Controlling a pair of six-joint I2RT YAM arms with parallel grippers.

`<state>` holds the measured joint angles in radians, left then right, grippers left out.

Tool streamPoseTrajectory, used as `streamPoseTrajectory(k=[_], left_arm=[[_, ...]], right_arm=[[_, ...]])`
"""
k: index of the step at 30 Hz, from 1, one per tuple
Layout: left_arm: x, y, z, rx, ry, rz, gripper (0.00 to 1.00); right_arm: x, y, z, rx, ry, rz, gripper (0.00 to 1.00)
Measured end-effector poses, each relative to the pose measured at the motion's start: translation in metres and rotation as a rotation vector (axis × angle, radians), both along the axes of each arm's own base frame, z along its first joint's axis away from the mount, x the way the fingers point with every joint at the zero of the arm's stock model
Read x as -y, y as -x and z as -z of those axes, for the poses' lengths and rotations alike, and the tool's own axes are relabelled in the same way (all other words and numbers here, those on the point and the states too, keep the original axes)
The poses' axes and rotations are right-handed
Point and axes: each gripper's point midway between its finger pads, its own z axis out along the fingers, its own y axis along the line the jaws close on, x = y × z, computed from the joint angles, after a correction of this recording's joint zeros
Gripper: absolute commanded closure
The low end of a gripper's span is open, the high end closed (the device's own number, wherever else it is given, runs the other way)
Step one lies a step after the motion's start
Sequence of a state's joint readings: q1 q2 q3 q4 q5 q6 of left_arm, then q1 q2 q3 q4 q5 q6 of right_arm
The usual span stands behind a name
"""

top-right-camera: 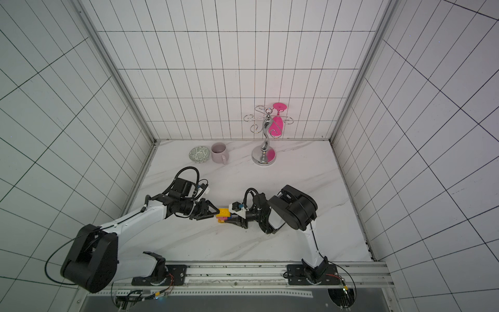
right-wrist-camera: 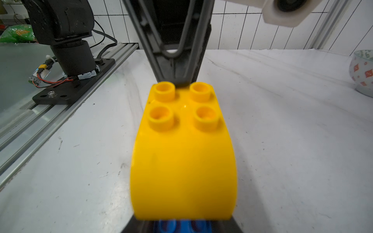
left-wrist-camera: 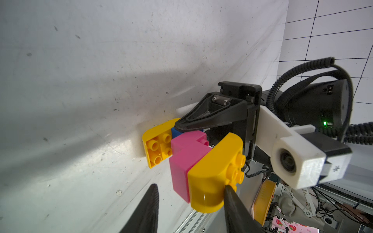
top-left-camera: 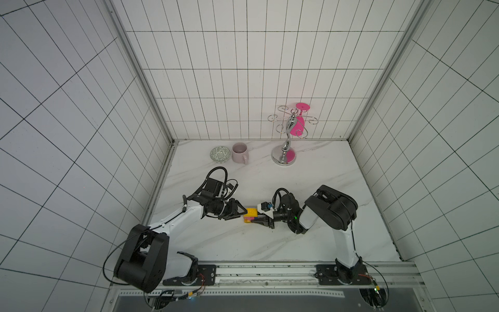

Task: Assemble the letter s with lego
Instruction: Assemble the lego brick with the lego brick.

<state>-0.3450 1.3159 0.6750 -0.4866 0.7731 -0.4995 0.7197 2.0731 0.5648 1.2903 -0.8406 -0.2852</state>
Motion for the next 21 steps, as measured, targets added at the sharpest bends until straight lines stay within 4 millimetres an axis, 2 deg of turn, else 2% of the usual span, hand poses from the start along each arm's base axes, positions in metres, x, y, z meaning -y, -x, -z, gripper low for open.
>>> streamPoseTrajectory(k=[8,21], left_arm=[[0.0005,-0.0024,-0.0007,0.001,-0.003,0.0,0.64],[0.0009,-0.0027,-0.0015,0.005,-0.001,0.002,0.65]], right_arm=[[0.0,-0.0001,-0.0001,0.0,0.0,0.001,0.81],[0.0,-0.0001,-0.0002,-0.003,-0.001,0.001,0.81]])
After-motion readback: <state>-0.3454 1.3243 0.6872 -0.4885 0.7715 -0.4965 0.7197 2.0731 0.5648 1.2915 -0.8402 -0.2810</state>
